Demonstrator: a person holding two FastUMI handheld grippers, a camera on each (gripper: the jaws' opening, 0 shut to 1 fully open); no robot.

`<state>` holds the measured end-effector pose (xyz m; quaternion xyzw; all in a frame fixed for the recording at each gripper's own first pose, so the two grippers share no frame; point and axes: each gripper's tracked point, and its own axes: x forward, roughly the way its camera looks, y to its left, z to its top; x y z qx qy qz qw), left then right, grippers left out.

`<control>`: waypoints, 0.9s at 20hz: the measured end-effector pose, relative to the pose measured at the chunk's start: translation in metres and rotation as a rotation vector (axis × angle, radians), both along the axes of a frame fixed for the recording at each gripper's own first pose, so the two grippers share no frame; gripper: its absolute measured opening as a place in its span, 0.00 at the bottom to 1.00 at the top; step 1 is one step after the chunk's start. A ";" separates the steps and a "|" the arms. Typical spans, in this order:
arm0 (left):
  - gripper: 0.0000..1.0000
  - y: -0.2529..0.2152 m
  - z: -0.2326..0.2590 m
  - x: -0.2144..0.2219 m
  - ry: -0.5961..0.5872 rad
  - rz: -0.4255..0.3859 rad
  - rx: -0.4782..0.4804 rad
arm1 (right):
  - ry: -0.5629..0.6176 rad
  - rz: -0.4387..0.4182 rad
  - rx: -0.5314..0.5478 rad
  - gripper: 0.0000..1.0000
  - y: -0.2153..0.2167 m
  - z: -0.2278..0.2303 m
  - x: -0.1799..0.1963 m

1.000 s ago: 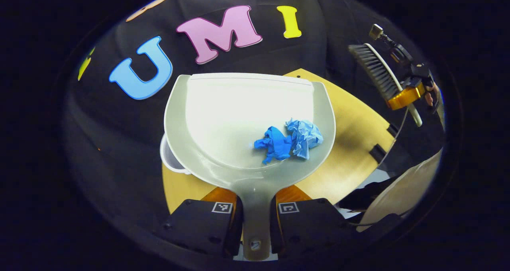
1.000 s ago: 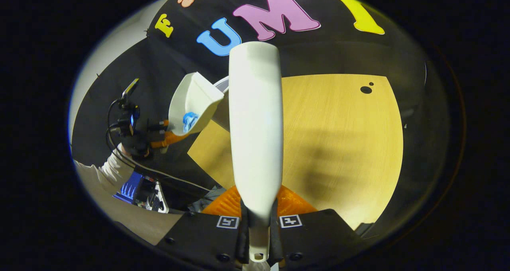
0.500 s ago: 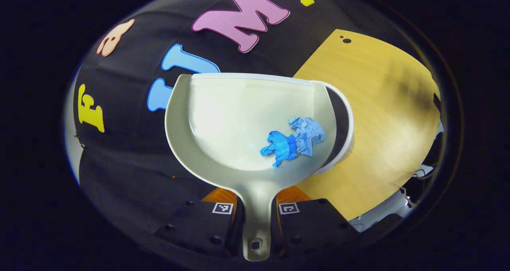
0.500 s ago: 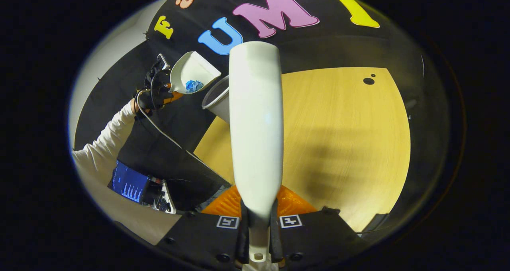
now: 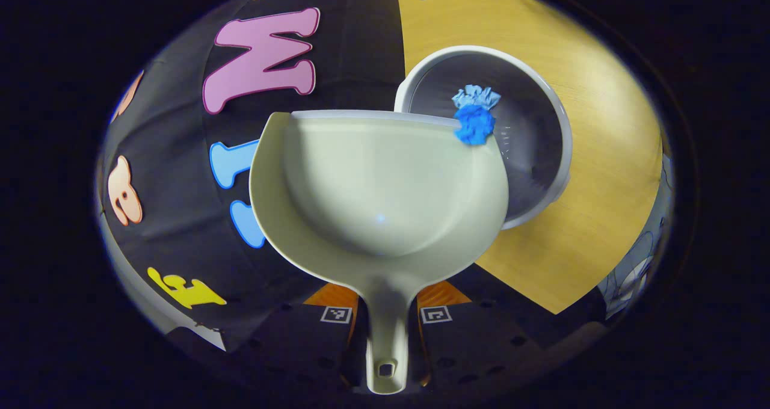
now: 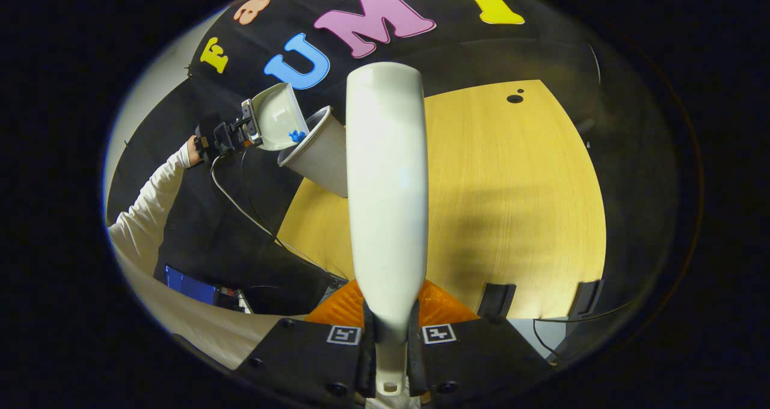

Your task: Pick up the small broom and dustpan from the desktop, sweep the trash into the dustpan with the broom, and then empty the trash into the garbage bin.

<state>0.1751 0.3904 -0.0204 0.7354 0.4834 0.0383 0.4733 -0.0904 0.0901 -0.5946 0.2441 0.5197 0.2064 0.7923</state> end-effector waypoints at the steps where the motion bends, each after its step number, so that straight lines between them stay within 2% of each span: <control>1: 0.25 0.004 0.003 0.001 0.010 -0.032 0.033 | -0.002 -0.014 -0.007 0.22 0.002 0.002 0.000; 4: 0.24 0.012 0.013 0.009 0.014 -0.145 0.125 | -0.011 -0.044 -0.015 0.22 0.011 0.004 -0.001; 6: 0.25 0.015 0.013 0.009 -0.025 -0.151 0.100 | -0.013 -0.063 -0.013 0.23 0.020 0.006 0.002; 9: 0.25 0.012 0.009 0.007 -0.157 -0.126 -0.041 | -0.004 -0.076 -0.031 0.22 0.028 0.005 0.004; 14: 0.25 -0.002 -0.012 0.016 -0.375 -0.080 -0.344 | -0.013 -0.063 -0.052 0.22 0.038 0.014 0.019; 18: 0.25 -0.042 -0.030 0.008 -0.457 0.007 -0.634 | -0.027 -0.081 -0.024 0.23 0.051 0.017 0.034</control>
